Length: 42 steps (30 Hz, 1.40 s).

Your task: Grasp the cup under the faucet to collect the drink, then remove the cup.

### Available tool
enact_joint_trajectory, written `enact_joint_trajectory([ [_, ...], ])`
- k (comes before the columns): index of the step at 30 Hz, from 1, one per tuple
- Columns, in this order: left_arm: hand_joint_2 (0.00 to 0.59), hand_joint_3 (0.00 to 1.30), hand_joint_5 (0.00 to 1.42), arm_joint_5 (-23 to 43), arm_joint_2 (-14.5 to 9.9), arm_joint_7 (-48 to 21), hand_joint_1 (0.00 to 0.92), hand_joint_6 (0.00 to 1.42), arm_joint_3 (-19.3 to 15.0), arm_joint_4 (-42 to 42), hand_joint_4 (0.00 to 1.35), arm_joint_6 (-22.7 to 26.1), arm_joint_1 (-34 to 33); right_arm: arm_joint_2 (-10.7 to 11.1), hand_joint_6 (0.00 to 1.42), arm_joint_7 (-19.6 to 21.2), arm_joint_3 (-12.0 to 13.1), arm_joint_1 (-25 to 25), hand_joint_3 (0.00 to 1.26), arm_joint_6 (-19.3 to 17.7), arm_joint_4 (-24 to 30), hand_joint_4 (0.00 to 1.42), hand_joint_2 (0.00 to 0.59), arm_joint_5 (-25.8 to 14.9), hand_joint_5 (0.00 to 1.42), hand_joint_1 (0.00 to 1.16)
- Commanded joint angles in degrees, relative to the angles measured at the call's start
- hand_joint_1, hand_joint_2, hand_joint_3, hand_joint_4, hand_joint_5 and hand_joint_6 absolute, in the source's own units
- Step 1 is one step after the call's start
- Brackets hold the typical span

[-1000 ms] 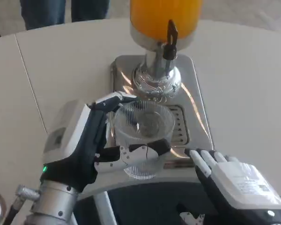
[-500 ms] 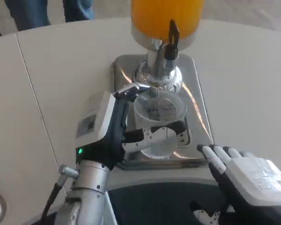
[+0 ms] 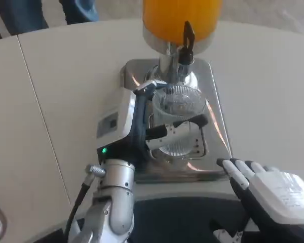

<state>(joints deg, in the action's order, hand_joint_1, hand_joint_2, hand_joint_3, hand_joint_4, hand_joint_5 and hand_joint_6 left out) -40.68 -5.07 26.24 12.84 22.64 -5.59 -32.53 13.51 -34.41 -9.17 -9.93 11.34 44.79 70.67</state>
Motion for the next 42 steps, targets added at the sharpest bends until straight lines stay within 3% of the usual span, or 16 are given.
enact_joint_trajectory([
  [1,0.133,1.01,1.42,-0.42,1.55,3.86,0.475,1.42,1.18,2.67,1.19,0.85,-2.71,-0.15,0.0,-0.77,0.93,-0.17,0.0,0.26,-0.21,0.0,0.41,-0.22,0.0,0.46],
  [5,0.124,1.0,1.42,-1.17,2.73,7.52,0.476,1.42,2.15,5.83,1.16,2.68,-4.92,-0.34,0.0,-1.16,1.07,-0.03,0.0,0.39,-0.21,0.0,0.41,0.08,0.0,0.46],
  [9,0.087,0.9,1.33,-1.54,2.92,9.49,0.47,1.42,3.67,8.24,1.06,3.41,-6.38,-0.65,0.0,-1.64,1.46,0.79,0.0,0.81,-0.74,0.0,0.41,0.2,0.0,0.46],
  [15,0.066,0.7,1.11,-1.39,2.29,10.19,0.422,1.41,5.24,9.28,0.76,3.98,-6.54,-0.85,0.0,-1.95,1.84,1.62,0.0,1.27,-1.57,0.0,0.41,-0.11,0.0,0.46],
  [18,0.089,0.54,0.86,-1.23,1.74,9.7,0.32,1.27,5.56,8.96,0.47,4.08,-6.19,-0.96,0.0,-1.82,1.98,1.9,0.0,1.48,-2.05,0.0,0.412,-0.33,0.0,0.46],
  [23,0.086,0.4,0.6,-1.19,1.2,9.05,0.284,0.96,6.12,8.17,0.28,5.07,-5.86,-1.2,0.0,-1.78,2.09,2.17,0.0,1.57,-2.29,0.0,0.413,-0.72,0.0,0.47],
  [27,0.08,0.34,0.49,-0.94,0.9,8.73,0.261,0.78,6.33,7.76,0.2,5.45,-5.92,-1.23,0.0,-1.74,2.28,2.4,0.0,1.58,-2.52,0.0,0.414,-1.0,0.0,0.48],
  [42,0.068,0.29,0.42,1.05,-1.36,7.87,0.204,0.68,5.35,6.82,0.14,2.0,-6.22,-1.15,0.0,-1.26,2.14,4.29,0.0,1.96,-4.92,0.0,0.413,-1.54,0.0,0.52],
])
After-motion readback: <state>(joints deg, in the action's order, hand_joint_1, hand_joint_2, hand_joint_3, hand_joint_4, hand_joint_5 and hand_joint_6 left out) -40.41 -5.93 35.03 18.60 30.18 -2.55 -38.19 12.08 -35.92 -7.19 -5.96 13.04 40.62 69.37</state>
